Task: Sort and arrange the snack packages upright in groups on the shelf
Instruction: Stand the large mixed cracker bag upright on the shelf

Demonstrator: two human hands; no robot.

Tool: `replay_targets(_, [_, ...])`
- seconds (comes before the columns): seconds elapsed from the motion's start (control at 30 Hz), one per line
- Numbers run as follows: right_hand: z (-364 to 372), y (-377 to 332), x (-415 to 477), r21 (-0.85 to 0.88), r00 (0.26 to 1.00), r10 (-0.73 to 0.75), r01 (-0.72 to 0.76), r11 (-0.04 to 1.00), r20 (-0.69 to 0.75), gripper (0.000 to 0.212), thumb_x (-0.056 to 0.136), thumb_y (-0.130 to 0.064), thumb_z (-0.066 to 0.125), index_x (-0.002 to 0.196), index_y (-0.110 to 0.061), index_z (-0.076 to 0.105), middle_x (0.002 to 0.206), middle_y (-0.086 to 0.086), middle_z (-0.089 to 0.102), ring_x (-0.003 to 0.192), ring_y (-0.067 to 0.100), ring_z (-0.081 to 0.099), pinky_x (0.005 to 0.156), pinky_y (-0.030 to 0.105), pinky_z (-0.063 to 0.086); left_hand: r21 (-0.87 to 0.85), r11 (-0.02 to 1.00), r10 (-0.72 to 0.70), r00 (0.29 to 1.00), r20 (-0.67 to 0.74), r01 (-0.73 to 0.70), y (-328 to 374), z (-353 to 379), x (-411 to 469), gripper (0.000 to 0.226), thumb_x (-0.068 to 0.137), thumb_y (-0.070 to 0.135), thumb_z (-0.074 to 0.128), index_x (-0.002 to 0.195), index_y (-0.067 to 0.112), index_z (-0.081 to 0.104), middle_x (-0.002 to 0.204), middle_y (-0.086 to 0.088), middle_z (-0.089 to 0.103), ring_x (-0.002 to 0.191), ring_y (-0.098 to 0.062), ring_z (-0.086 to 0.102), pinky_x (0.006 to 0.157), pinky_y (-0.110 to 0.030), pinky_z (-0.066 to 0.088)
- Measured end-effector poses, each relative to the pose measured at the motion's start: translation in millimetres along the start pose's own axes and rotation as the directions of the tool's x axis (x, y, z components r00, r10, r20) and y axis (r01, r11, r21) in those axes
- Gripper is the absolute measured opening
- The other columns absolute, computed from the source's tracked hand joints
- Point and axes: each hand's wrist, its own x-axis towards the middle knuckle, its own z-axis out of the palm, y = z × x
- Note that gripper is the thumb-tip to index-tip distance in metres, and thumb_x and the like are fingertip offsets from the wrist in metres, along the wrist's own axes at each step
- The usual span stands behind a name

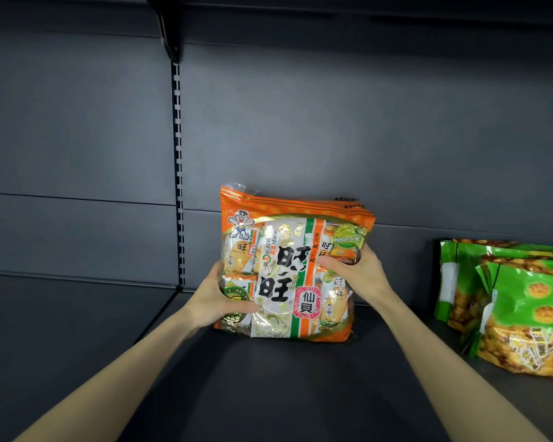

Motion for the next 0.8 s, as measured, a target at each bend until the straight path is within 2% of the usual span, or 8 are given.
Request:
replay_targets(0.07, [-0.7,-0.5,-1.6,0.021,0.999,-0.002,0.002,1.0,0.033,0.058,0.066,-0.025,0.084,0.116,-0.023,0.055,0.105,-0.006,0.07,0.093,0.009,0.069,0.087,0.037,0.056,-0.02,1.0,-0.007,1.0,-0.008,0.007,-2.3,1.0,-2.6,0.087,0.061,0.001,0.085,0.125,0.029,0.033,0.112,0.01,0.061,0.096,-0.001,0.062,0.073,-0.015,0.054])
replay_targets(0.13, [-2.6,-3.1,-4.2,0.037,0.993,-0.022,0.018,0.999,0.115,0.054,0.069,-0.011,0.082,0.109,-0.031,0.052,0.102,-0.009,0.069,0.088,0.001,0.069,0.074,0.02,0.057,-0.035,0.999,-0.007,1.0,-0.021,0.006,-5.7,0.8,-3.5,0.086,0.061,0.002,0.084,0.126,0.029,0.034,0.11,0.01,0.062,0.093,0.0,0.063,0.066,-0.012,0.053])
replay_targets(0.2, [-4.4,-6.6,-5.1,0.025,0.98,-0.032,0.027,0.999,0.196,0.063,0.067,-0.003,0.081,0.11,-0.034,0.047,0.103,-0.01,0.068,0.089,0.001,0.068,0.066,0.014,0.054,-0.04,0.999,-0.001,0.999,-0.035,0.0,-7.0,-1.3,-2.9,0.085,0.061,0.003,0.085,0.126,0.028,0.036,0.109,0.01,0.064,0.093,-0.001,0.064,0.065,-0.012,0.053])
replay_targets(0.27, [-3.8,-7.0,-3.3,0.009,0.975,-0.03,0.028,1.0,0.219,0.068,0.065,-0.002,0.082,0.115,-0.032,0.046,0.106,-0.008,0.068,0.091,0.003,0.068,0.066,0.015,0.053,-0.046,0.999,0.001,0.999,-0.037,-0.003,-8.6,-4.6,-1.8,0.083,0.061,0.004,0.085,0.126,0.027,0.039,0.109,0.009,0.064,0.092,-0.001,0.065,0.065,-0.013,0.053])
replay_targets(0.37, [0.6,-6.2,-0.5,0.009,0.983,-0.016,0.014,1.0,0.18,0.06,0.065,-0.001,0.082,0.103,-0.034,0.049,0.099,-0.01,0.068,0.083,-0.001,0.068,0.062,0.013,0.053,-0.059,0.998,-0.004,0.998,-0.058,0.0,-14.1,-6.0,-2.3,0.081,0.058,0.006,0.086,0.124,0.026,0.043,0.11,0.006,0.065,0.088,-0.002,0.068,0.064,-0.015,0.053])
replay_targets(0.57, [9.0,-2.8,2.4,0.01,0.993,0.04,-0.042,0.999,0.114,0.062,0.062,-0.014,0.087,0.113,-0.026,0.052,0.105,-0.007,0.069,0.092,0.007,0.067,0.074,0.023,0.053,-0.066,0.998,-0.004,0.997,-0.077,-0.001,-18.7,-11.3,-4.1,0.092,0.051,0.021,0.09,0.129,0.023,0.044,0.113,0.006,0.065,0.094,-0.006,0.067,0.076,-0.021,0.052])
replay_targets(0.7, [11.9,-0.6,2.7,-0.007,0.994,0.058,-0.058,0.998,0.088,0.062,0.06,-0.02,0.088,0.111,-0.028,0.053,0.106,-0.007,0.069,0.096,0.011,0.067,0.083,0.032,0.054,-0.079,0.997,0.01,0.997,-0.072,-0.016,-20.1,-12.2,-5.1,0.081,0.059,0.01,0.086,0.128,0.024,0.045,0.114,0.005,0.065,0.094,-0.005,0.067,0.073,-0.02,0.054])
replay_targets(0.8, [13.1,0.1,1.1,-0.003,0.994,0.061,-0.061,0.998,0.091,0.057,0.062,-0.02,0.087,0.105,-0.032,0.052,0.106,-0.008,0.068,0.095,0.01,0.067,0.084,0.032,0.054,-0.078,0.997,-0.001,1.0,-0.027,-0.001,-22.5,-14.7,-5.4,0.084,0.061,0.007,0.085,0.131,0.025,0.041,0.115,0.006,0.065,0.093,-0.004,0.068,0.072,-0.02,0.055])
